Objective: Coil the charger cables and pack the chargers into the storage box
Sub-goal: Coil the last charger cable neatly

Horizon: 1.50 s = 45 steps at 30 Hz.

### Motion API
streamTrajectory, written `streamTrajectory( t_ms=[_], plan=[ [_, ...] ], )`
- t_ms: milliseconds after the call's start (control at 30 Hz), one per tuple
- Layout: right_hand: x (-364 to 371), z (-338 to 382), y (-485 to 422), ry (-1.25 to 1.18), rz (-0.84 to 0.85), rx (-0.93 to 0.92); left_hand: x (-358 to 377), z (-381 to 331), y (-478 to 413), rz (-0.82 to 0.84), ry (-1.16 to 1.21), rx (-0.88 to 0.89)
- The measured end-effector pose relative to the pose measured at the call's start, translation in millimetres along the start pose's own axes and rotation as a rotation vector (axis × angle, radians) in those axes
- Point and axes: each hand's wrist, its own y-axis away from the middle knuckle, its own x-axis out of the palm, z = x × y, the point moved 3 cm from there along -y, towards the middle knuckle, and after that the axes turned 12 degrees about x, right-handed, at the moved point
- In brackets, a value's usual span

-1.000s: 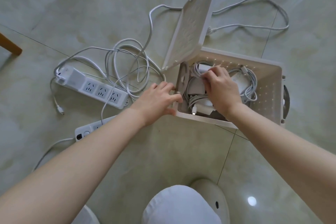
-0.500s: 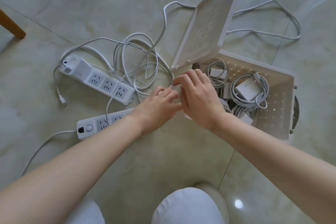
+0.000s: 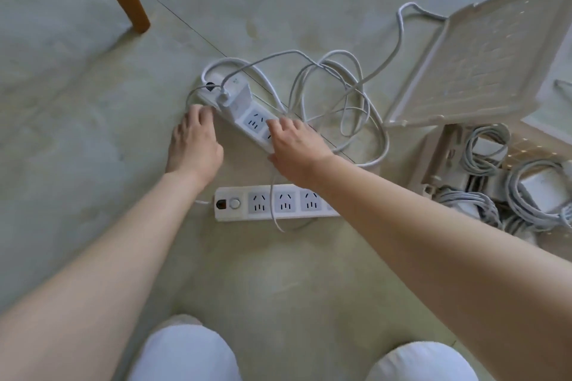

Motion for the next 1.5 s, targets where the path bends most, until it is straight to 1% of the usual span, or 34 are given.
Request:
streamTrajectory(
  t_ms=[167,233,333,367,400,467,533,567,633,700,733,800,900,1033,1167,1300,1500],
  plan=[
    [6,14,-14,0.078,0.0,0.108,0,11,-24,0.123,0.067,0.058],
    [6,11,-15,0.08,0.018,0.121,-1,13,-26,0.118,0.07,0.087],
    [8,4,-8,0.14,0.027,0.045,-5,14,-22,0.011,0.04,0.162],
    [10,1,-3,0.175,0.034,-0.002,-5,15,-20,0.003,0.059,0.196],
    [11,-3,2,0.208,0.036,-0.047,-4,16,-16,0.018,0.1,0.233],
    [11,-9,9,0.222,0.041,-0.093,-1,19,-8,0.097,0.197,0.294],
    [7,-9,10,0.131,0.055,-0.095,2,24,-6,0.137,0.242,0.31],
    [4,-4,8,0.028,0.051,-0.092,3,26,-7,0.13,0.246,0.309],
    [0,17,-1,-0.298,0.024,-0.068,4,31,-11,0.09,0.261,0.302],
    [3,43,-11,-0.663,-0.034,0.007,5,38,-15,0.055,0.268,0.263],
    [5,55,-15,-0.802,-0.059,0.059,5,41,-15,0.054,0.27,0.247],
    [8,70,-20,-0.966,-0.101,0.137,5,44,-17,0.054,0.296,0.228],
    [10,75,-26,-1.009,-0.14,0.178,1,43,-19,0.048,0.302,0.19],
    [9,73,-28,-0.954,-0.118,0.159,-2,41,-22,0.066,0.304,0.162],
    [7,74,-25,-0.924,-0.139,0.139,-2,40,-25,0.104,0.284,0.146],
    [4,69,-24,-0.901,-0.11,0.099,-1,40,-24,0.124,0.318,0.131],
    [6,66,-26,-0.919,-0.032,0.163,0,41,-27,0.154,0.311,0.15]
  ],
)
